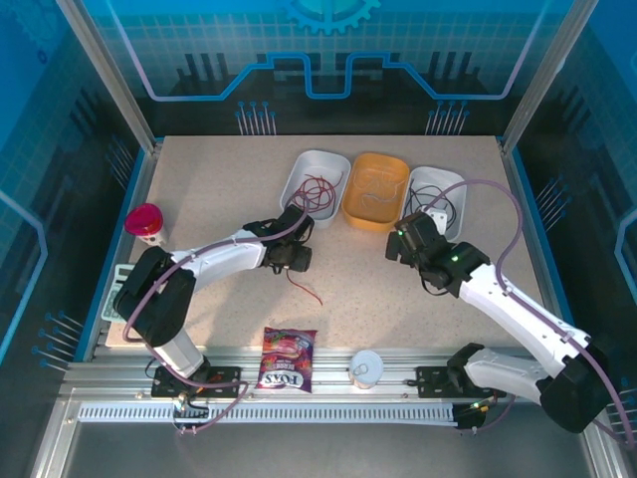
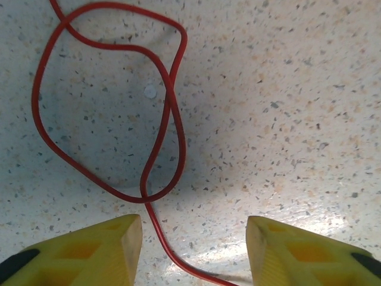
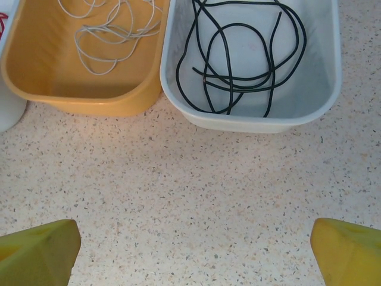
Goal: Untangle the cables
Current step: Pick up the cable at the center of the table.
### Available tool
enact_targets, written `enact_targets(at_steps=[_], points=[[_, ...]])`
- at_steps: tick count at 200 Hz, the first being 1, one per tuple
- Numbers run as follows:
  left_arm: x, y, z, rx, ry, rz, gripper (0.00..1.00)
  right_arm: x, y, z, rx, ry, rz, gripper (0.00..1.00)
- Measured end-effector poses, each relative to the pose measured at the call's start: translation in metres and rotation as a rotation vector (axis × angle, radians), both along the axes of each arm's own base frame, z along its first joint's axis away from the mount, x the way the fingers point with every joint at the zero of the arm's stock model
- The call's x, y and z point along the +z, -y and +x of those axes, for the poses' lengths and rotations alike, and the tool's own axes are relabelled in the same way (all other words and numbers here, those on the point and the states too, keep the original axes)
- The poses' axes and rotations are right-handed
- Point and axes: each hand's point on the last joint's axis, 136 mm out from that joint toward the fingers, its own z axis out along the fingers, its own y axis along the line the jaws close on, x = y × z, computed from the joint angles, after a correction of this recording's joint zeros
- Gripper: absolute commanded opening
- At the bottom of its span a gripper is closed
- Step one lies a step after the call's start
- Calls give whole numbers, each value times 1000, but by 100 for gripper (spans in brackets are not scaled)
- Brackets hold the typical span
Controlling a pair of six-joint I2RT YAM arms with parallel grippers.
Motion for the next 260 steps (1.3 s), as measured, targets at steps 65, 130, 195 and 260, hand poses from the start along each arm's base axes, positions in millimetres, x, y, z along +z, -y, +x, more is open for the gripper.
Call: enact_targets(at_steps=[65, 130, 195, 260], points=[[-19, 6, 1, -26, -38, 35, 32, 2, 1, 1, -15, 9, 14, 100], [-24, 7, 12, -17, -28, 69, 32, -9, 3, -2, -15, -8, 4, 100], [-13, 10, 13, -33, 13, 112, 33, -11, 1, 0, -14, -13, 1, 100], [-5, 9, 27, -28, 59, 161, 31, -14, 0, 2, -12, -19, 1, 100]])
